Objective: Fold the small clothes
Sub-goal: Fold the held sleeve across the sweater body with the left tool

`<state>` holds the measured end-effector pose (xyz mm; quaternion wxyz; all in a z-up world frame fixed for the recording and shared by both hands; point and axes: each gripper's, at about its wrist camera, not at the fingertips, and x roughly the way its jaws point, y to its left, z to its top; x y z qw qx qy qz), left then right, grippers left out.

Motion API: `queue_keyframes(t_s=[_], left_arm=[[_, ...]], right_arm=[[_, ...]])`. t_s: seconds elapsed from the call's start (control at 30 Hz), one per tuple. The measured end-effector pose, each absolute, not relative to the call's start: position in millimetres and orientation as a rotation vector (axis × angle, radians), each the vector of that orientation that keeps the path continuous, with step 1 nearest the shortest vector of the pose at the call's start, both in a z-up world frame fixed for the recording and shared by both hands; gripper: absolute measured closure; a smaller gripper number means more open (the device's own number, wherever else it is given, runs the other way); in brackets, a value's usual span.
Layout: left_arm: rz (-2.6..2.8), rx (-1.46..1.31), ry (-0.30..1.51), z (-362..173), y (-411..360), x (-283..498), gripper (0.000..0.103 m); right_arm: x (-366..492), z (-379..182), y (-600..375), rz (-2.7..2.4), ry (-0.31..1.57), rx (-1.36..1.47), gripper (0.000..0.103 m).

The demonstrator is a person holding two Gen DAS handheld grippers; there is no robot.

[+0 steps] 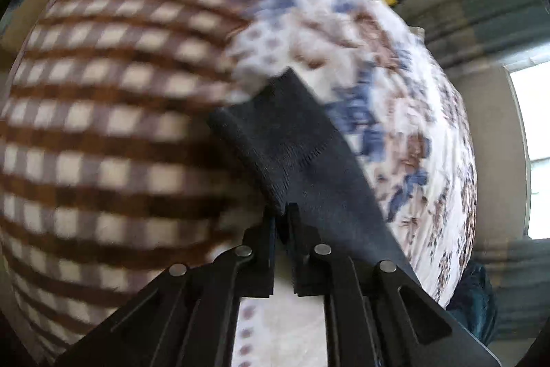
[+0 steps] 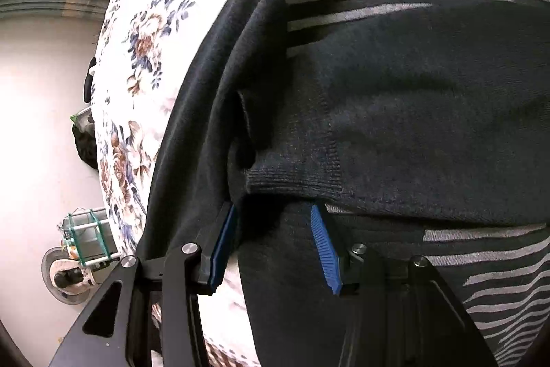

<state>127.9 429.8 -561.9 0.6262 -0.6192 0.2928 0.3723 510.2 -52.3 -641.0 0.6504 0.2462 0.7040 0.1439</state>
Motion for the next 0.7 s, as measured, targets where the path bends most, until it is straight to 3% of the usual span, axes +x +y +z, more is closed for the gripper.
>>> queue_keyframes(t_s=[0.1,0.17,0.23,0.4,0.5,0.57,0.67,0.7], left_arm=[[0.849,-1.452,0.719,-564,428,123,0.082],[0.847,-1.415,0.689,-557,431,117,0.056],[0.886,-1.385,0.625,-553,442,110,0.043],[0.887,-1.514,0.556,-597,476,119,0.041],[0.96,-1.442,0.536,-593,479,134,0.044],[0.95,-1.369,0.531,-578,482,151,0.099],[0.941,-1.222,0.498,-538,485,173,0.099],[0.924,-1.155,0.502,-517,485,186,0.099]], right_arm=[[511,-638,-48,0.344,1.6,0.543,0.056],[511,-636,-46,0.35,1.598,0.525,0.056],[510,-635,-44,0.361,1.597,0.515,0.056],[506,-635,-44,0.362,1.597,0.499,0.056],[504,-634,-51,0.344,1.587,0.498,0.056],[503,-631,-59,0.316,1.569,0.48,0.056],[499,-619,-82,0.234,1.517,0.417,0.055],[498,-614,-93,0.196,1.493,0.389,0.047]])
